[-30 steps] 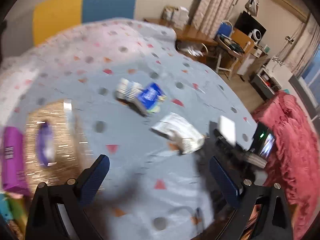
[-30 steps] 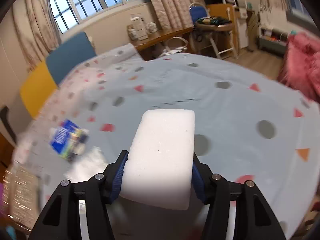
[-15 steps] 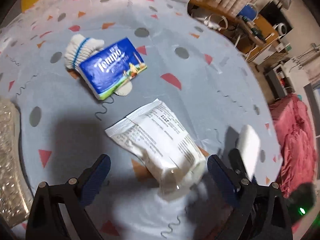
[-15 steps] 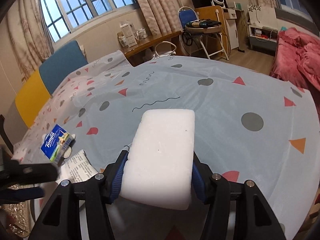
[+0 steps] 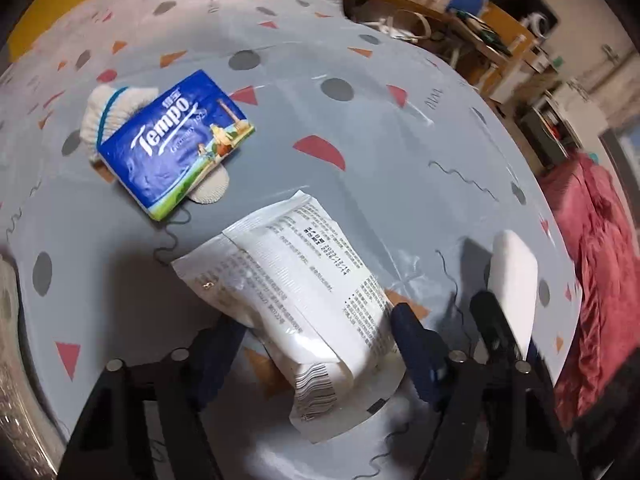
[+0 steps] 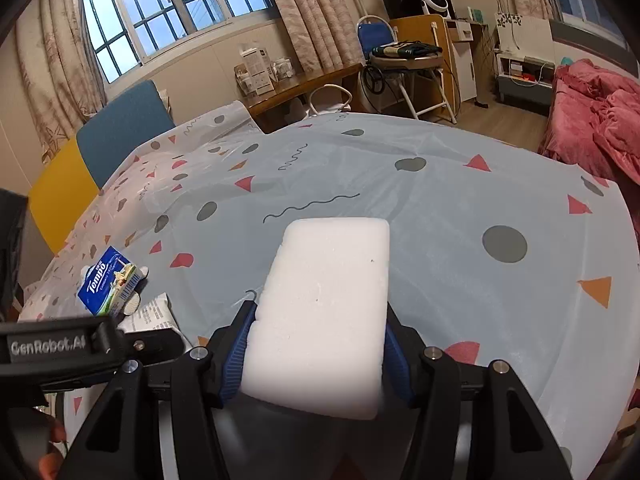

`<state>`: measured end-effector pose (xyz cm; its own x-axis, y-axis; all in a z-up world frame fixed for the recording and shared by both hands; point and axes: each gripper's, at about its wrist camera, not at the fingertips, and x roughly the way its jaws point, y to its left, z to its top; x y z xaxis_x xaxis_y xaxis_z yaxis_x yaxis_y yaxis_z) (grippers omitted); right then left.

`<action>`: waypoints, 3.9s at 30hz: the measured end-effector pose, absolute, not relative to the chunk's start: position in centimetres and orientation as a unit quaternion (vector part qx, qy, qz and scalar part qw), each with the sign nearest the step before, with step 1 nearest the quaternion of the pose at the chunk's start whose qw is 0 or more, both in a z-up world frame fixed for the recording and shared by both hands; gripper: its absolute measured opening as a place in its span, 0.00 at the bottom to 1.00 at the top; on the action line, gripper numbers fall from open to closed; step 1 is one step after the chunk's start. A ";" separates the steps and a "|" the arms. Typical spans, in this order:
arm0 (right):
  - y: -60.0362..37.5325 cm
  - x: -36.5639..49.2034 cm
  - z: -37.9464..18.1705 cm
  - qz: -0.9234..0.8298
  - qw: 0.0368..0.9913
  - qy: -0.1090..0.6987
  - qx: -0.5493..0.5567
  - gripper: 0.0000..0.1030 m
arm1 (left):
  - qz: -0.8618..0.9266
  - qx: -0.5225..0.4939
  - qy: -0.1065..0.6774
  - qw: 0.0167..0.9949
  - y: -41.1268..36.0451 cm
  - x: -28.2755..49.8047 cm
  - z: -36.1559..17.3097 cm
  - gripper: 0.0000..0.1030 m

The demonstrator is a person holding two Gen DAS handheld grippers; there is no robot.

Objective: Organize soft objects
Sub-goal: 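Grasp the white printed packet with the left tool while the right tool holds the sponge, then lift the packet with the left tool toward the tray while the right tool holds the sponge, then lower the packet into the gold tray and open the left tool, then lower the white sponge into the gold tray and open the right tool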

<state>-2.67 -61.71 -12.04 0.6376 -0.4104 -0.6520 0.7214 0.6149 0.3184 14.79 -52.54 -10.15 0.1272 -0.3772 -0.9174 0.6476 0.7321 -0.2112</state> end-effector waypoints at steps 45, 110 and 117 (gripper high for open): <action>-60.3 -0.9 -11.6 -0.395 0.838 0.318 0.202 0.57 | -0.400 -0.024 0.394 0.827 -18.2 4.7 3.6 0.57; -8.2 11.7 -1.6 0.134 0.916 0.377 -0.017 0.58 | -0.123 -0.148 0.435 0.880 11.3 9.6 -4.9 0.84; -6.6 16.2 -4.9 0.126 0.891 0.436 -0.018 0.58 | -0.111 -0.161 0.443 0.875 12.9 9.5 -5.5 0.85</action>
<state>16.22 -6.61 -4.90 0.5884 0.2082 -0.7813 -0.2399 0.9677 0.0772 9.55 12.87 -5.46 0.5829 -0.3372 -0.7393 0.0523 0.9235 -0.3799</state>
